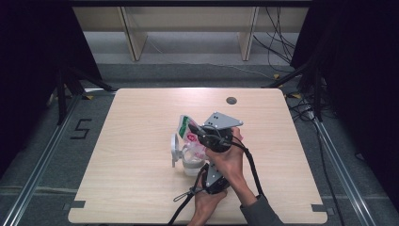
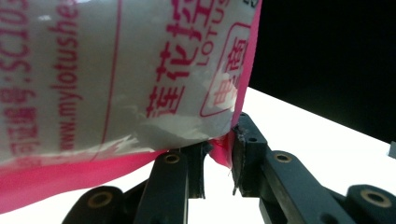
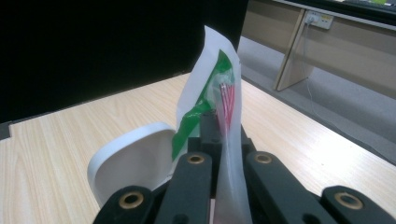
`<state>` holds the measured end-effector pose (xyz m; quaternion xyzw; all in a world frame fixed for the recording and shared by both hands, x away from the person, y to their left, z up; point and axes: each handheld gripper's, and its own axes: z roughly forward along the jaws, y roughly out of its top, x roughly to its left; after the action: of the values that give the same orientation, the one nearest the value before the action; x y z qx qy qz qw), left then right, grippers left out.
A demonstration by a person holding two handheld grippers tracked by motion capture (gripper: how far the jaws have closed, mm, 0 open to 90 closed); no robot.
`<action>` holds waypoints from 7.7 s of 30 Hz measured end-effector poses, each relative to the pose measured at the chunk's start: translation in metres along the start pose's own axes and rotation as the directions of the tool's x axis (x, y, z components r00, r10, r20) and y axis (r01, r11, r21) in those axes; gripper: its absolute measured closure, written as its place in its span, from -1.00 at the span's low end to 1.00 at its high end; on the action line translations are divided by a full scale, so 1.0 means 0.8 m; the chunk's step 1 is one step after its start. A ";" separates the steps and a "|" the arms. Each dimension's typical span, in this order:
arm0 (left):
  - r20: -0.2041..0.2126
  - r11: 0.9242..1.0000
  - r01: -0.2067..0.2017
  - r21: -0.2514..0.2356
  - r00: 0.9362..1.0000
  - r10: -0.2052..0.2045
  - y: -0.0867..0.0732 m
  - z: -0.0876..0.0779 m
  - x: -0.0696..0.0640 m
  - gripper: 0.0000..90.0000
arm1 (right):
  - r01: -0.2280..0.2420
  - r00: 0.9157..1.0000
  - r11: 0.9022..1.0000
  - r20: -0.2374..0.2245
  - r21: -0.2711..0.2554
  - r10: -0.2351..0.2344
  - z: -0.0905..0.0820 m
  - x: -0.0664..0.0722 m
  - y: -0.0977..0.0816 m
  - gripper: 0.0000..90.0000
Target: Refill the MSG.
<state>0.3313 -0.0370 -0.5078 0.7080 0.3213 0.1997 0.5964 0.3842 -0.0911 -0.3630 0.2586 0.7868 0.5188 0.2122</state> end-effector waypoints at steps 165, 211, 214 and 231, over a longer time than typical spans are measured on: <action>0.012 1.000 0.001 -0.011 1.000 -0.001 0.000 0.002 0.001 0.70 | 0.004 1.000 1.000 -0.011 -0.018 -0.004 0.000 0.001 0.000 1.00; 0.025 1.000 -0.004 -0.023 1.000 0.005 0.003 0.009 0.001 0.71 | 0.037 0.999 0.999 0.014 -0.015 -0.037 0.000 0.002 0.001 1.00; 0.025 0.998 0.026 -0.048 0.999 -0.025 0.003 0.011 0.000 0.71 | 0.024 1.000 1.000 0.004 -0.010 -0.024 0.001 0.003 0.001 1.00; 0.021 0.999 0.005 -0.035 1.000 -0.005 0.002 0.009 0.001 0.71 | 0.026 1.000 1.000 0.006 -0.015 -0.026 0.001 0.003 0.001 1.00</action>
<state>0.3368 -0.0415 -0.5079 0.6988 0.3132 0.1964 0.6124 0.3829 -0.0886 -0.3630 0.2483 0.7854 0.5213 0.2229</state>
